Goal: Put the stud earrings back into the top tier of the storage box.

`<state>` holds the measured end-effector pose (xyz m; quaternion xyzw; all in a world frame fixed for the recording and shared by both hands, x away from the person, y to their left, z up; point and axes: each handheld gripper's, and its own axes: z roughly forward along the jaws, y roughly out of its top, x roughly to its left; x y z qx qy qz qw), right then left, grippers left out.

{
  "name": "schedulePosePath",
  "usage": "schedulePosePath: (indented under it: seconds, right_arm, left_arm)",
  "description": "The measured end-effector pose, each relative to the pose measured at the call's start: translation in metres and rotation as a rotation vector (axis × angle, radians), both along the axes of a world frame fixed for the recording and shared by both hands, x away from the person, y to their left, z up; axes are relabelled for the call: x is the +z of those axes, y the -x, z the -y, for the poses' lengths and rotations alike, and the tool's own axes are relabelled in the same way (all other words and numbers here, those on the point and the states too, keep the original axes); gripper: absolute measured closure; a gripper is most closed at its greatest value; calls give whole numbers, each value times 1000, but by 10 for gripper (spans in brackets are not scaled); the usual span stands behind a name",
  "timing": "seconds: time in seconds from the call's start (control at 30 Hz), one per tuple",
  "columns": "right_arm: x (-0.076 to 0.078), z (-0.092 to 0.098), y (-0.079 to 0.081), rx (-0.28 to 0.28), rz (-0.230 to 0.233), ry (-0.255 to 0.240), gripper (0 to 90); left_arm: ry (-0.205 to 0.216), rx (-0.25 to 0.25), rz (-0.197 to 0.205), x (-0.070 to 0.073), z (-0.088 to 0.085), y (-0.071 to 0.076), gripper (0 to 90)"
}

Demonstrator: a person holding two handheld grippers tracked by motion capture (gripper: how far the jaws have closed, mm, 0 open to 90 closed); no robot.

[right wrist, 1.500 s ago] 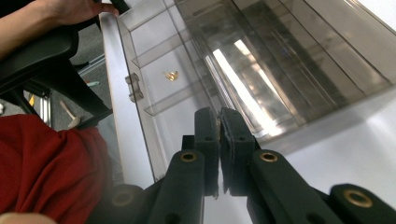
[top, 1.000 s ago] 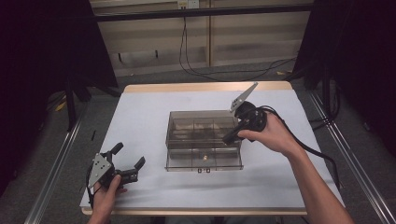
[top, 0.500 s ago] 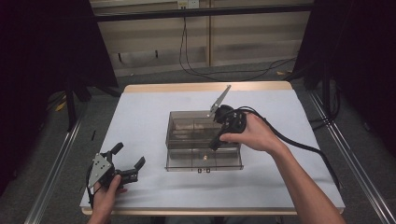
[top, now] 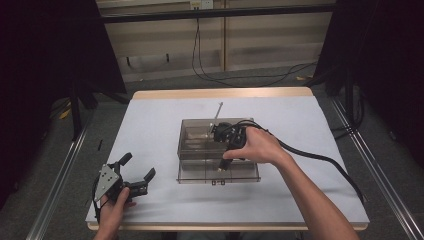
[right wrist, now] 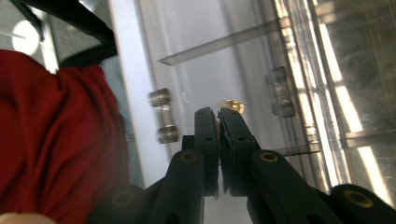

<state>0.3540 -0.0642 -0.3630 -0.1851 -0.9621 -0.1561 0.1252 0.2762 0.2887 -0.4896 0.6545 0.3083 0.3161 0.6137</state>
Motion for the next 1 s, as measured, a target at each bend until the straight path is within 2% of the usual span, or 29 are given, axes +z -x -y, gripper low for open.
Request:
schedulePosePath:
  seconds: [0.07, 0.1, 0.27, 0.53, 0.77, 0.9, 1.0]
  right_arm:
    - [-5, -3, -2, 12, 1, 33, 867]
    - [-6, -5, -2, 0, -3, 45, 866]
    - [-11, -10, -3, 19, 5, 89, 864]
    - [-12, -11, -1, 20, 29, 106, 849]
    - [-6, -6, 1, 7, 44, 59, 780]
    - [1, 2, 5, -27, 53, -6, 726]
    - [2, 11, 6, -27, 70, -54, 688]
  left_arm:
    - [0, 0, 0, 0, 0, 0, 7]
    - [0, 0, 0, 0, 0, 0, 7]
    - [1, -1, 0, 0, 0, 0, 7]
    - [-1, -2, -1, 0, 0, 0, 7]
    - [0, -1, -1, 0, 0, 0, 7]
    - [0, -2, -3, 0, 0, 0, 7]
    - [2, 1, 1, 0, 0, 0, 7]
